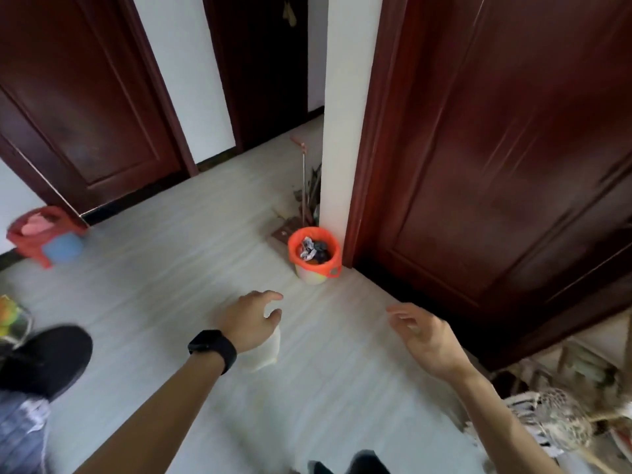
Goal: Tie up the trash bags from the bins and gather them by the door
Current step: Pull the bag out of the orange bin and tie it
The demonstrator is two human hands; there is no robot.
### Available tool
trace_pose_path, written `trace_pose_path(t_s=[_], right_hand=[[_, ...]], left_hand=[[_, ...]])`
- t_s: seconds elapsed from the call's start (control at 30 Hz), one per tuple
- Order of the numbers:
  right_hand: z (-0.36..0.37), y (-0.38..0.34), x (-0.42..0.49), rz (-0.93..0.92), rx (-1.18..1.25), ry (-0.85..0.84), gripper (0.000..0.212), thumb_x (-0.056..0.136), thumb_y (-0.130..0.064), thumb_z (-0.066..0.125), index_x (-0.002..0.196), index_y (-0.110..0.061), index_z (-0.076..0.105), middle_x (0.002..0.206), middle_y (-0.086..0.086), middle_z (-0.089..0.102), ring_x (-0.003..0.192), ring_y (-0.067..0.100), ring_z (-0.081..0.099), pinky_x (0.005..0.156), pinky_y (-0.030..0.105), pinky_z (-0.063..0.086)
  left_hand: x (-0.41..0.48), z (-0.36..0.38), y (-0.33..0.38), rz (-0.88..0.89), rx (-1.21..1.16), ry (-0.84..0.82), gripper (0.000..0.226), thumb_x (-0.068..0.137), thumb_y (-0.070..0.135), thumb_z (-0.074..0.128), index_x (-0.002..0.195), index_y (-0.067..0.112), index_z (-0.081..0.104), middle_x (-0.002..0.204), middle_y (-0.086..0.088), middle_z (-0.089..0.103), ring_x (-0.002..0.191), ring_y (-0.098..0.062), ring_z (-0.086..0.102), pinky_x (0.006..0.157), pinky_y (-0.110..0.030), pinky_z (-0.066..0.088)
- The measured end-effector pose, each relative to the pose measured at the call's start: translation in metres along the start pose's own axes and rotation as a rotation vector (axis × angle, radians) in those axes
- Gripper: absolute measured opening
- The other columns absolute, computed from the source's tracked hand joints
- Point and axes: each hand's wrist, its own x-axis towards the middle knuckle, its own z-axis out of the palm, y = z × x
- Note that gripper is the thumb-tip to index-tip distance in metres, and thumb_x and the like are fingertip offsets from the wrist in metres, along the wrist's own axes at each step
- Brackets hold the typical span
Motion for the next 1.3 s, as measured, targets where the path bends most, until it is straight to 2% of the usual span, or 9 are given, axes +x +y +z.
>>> trace_pose_path(t_s=[0.27,0.4,0.5,0.63,0.73,0.93,1.07,1.17,1.3], right_hand=[[0.016,0.006,0.195,0.054,0.042,-0.043,0.019,0.096,-0.025,0.060,0.111,-0.028,0.070,0.099,-0.018,0.066,0.098,0.001,0.064,0.089,0.014,0.044],[0.018,0.007,0.303,0.081,0.070,-0.067,0.019,0.094,-0.022,0.063,0.110,-0.025,0.071,0.099,-0.014,0.069,0.100,0.006,0.067,0.097,0.025,0.050],[0.015,-0.003,0.381,0.110,0.044,-0.079,0.018,0.093,-0.026,0.062,0.109,-0.027,0.071,0.103,-0.012,0.073,0.099,0.007,0.069,0.093,0.024,0.051],[0.018,-0.018,0.462,0.134,0.009,-0.124,0.015,0.092,-0.028,0.062,0.104,-0.034,0.069,0.103,-0.013,0.073,0.097,0.010,0.070,0.093,0.032,0.052],[0.033,-0.026,0.516,0.192,-0.042,-0.187,0.021,0.094,-0.032,0.058,0.113,-0.030,0.067,0.108,-0.010,0.071,0.101,0.012,0.067,0.093,0.032,0.052],[0.071,-0.043,0.589,0.304,-0.056,-0.144,0.022,0.094,-0.025,0.058,0.114,-0.026,0.067,0.111,-0.010,0.072,0.102,0.014,0.069,0.090,0.027,0.049],[0.119,-0.033,0.651,0.432,-0.004,-0.077,0.027,0.094,-0.027,0.058,0.119,-0.032,0.065,0.115,-0.011,0.070,0.109,0.010,0.066,0.093,0.028,0.050],[0.144,-0.016,0.680,0.460,-0.031,-0.052,0.034,0.094,-0.023,0.058,0.128,-0.026,0.063,0.123,-0.004,0.067,0.115,0.016,0.063,0.091,0.023,0.046],[0.201,0.033,0.723,0.580,-0.026,-0.027,0.038,0.095,-0.026,0.057,0.134,-0.025,0.057,0.131,0.001,0.063,0.118,0.020,0.061,0.096,0.028,0.046]], left_hand=[[0.193,-0.029,0.001,-0.004,0.076,-0.109,0.044,0.087,0.047,0.048,0.129,0.036,0.056,0.126,0.004,0.062,0.114,-0.016,0.059,0.099,-0.036,0.046],[0.289,-0.035,0.000,-0.062,0.082,-0.146,0.041,0.093,0.044,0.048,0.133,0.036,0.053,0.129,0.002,0.060,0.119,-0.017,0.055,0.103,-0.034,0.042],[0.359,-0.051,0.003,-0.086,0.128,-0.164,0.038,0.097,0.043,0.048,0.135,0.038,0.050,0.132,0.004,0.057,0.122,-0.017,0.053,0.104,-0.034,0.041],[0.435,-0.072,0.005,-0.076,0.117,-0.180,0.039,0.098,0.043,0.047,0.136,0.037,0.050,0.132,0.003,0.058,0.121,-0.017,0.054,0.103,-0.034,0.042],[0.498,-0.081,-0.004,-0.060,0.113,-0.228,0.039,0.098,0.043,0.047,0.136,0.037,0.049,0.132,0.001,0.057,0.122,-0.018,0.053,0.104,-0.034,0.042],[0.623,-0.082,-0.027,0.091,0.145,-0.358,0.043,0.093,0.044,0.045,0.133,0.033,0.055,0.134,0.004,0.060,0.122,-0.020,0.055,0.102,-0.036,0.044],[0.728,-0.061,-0.061,0.218,0.194,-0.487,0.038,0.085,0.050,0.043,0.118,0.038,0.058,0.115,0.009,0.068,0.105,-0.016,0.065,0.085,-0.038,0.054],[0.772,-0.046,-0.070,0.274,0.269,-0.481,0.038,0.087,0.039,0.049,0.124,0.034,0.058,0.122,0.005,0.065,0.110,-0.017,0.063,0.087,-0.036,0.053],[0.835,-0.002,-0.106,0.313,0.368,-0.519,0.042,0.092,0.037,0.049,0.134,0.031,0.052,0.133,0.001,0.057,0.119,-0.021,0.057,0.093,-0.034,0.049]])
